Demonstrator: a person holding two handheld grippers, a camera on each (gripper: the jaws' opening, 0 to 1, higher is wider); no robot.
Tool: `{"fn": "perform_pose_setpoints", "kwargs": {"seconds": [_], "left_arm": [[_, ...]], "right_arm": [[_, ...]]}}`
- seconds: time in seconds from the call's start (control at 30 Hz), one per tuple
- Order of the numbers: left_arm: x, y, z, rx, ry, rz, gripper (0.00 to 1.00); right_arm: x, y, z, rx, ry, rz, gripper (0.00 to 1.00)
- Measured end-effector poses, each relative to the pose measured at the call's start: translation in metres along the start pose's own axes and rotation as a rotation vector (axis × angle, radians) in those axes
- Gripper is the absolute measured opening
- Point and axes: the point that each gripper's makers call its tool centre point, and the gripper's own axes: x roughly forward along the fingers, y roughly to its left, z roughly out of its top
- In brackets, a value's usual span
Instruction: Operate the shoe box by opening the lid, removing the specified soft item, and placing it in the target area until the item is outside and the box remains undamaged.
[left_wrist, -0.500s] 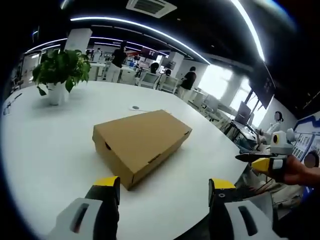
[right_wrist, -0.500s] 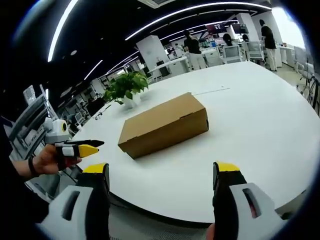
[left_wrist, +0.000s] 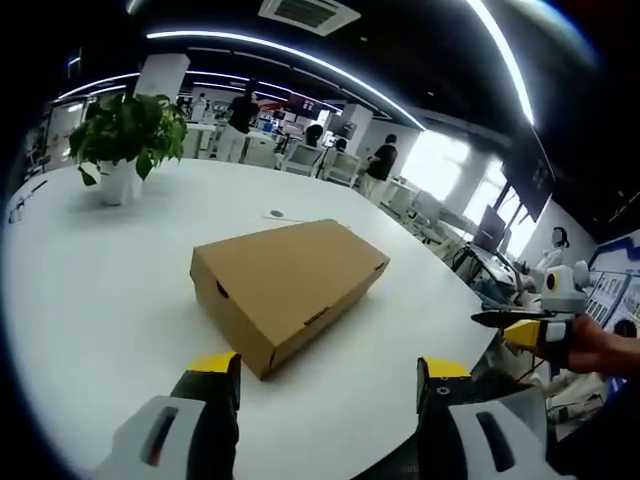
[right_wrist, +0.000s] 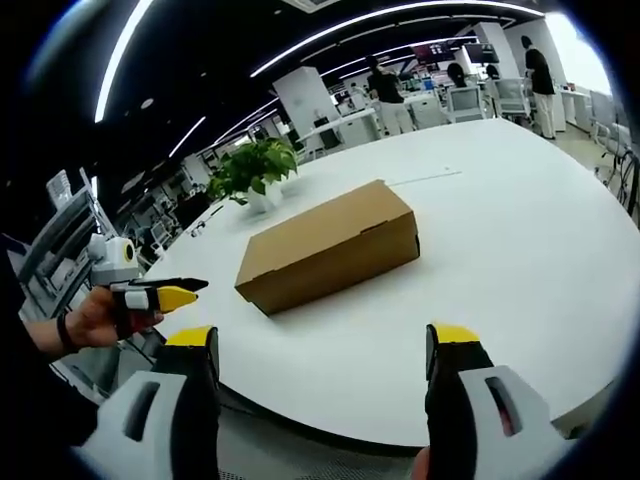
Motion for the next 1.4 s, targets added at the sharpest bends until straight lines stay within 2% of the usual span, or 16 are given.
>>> {"fn": "perform_pose_setpoints", "kwargs": {"seconds": [0.73, 1.4], "left_arm": [[0.008, 0.001, 0.003, -0.011, 0.002, 0.002, 0.73], [0.014, 0.002, 0.005, -0.023, 0.005, 0.012, 0.72]], "right_arm": [[0.002, -0.007, -0.001, 0.009, 0.011, -0.002, 0.8], [0.017, -0.013, 0.004, 0.005, 0.023, 0.017, 0.79]]}}
